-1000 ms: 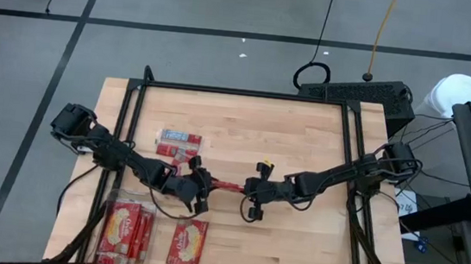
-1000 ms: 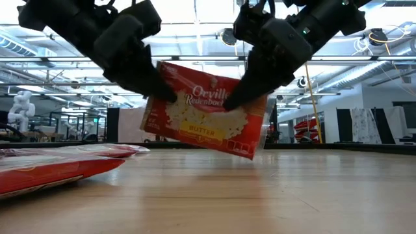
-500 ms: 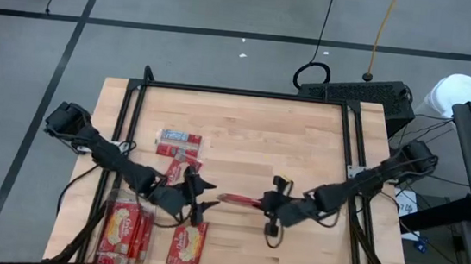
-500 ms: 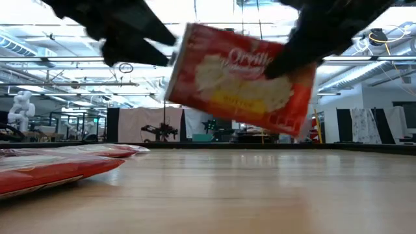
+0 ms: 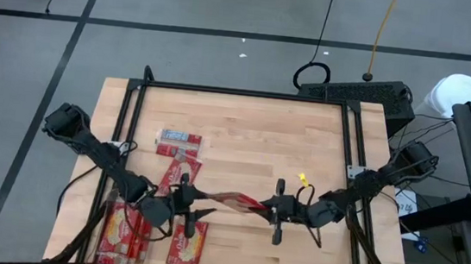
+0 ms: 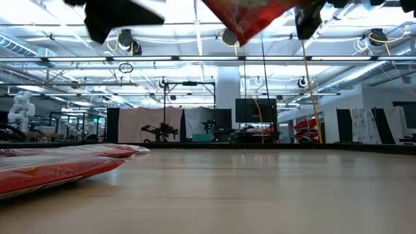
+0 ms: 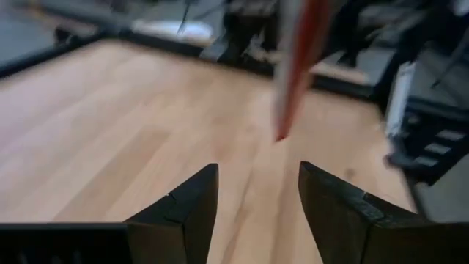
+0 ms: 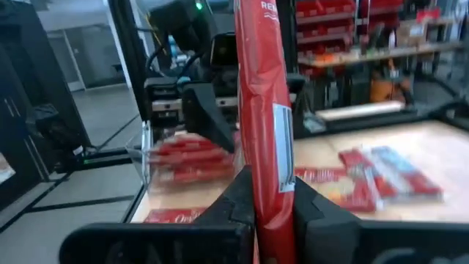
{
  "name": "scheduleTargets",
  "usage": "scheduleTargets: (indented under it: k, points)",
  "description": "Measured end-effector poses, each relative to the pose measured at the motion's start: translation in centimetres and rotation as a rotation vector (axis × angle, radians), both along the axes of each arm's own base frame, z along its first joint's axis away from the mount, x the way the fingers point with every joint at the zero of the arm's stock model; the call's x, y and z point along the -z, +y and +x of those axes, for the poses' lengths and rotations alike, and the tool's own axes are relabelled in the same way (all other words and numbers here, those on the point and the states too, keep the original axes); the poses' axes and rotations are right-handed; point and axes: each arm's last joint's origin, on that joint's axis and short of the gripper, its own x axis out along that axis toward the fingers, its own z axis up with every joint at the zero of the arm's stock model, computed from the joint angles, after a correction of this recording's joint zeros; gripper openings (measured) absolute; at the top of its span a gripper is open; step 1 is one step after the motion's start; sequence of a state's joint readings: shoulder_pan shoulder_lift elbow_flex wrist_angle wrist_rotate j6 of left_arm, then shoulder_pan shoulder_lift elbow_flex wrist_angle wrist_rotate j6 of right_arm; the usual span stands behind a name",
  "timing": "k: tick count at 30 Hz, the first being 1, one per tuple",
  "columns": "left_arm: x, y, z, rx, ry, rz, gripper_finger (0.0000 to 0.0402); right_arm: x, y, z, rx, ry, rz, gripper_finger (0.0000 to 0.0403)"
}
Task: Sort popcorn bags into baskets
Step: Put the popcorn bag into the transparent bin
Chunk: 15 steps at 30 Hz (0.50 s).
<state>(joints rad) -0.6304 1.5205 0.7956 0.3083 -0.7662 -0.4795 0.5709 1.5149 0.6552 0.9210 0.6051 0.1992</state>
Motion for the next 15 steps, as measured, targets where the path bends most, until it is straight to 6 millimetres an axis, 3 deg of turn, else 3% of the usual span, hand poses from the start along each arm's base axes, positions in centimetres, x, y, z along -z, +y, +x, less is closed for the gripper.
scheduleTargets:
  k: [4,15]
  points:
    - [-0.8,0.0,1.3,0.016,-0.132,0.024,0.0193,-0.7,-0.1,0.2,0.005,-0.086,-0.046,0.0014]
    - [-2.3,1.1,3.4,0.139,-0.368,0.101,0.0252,-2.4,-0.3,0.1,-0.015,-0.247,-0.128,0.0014]
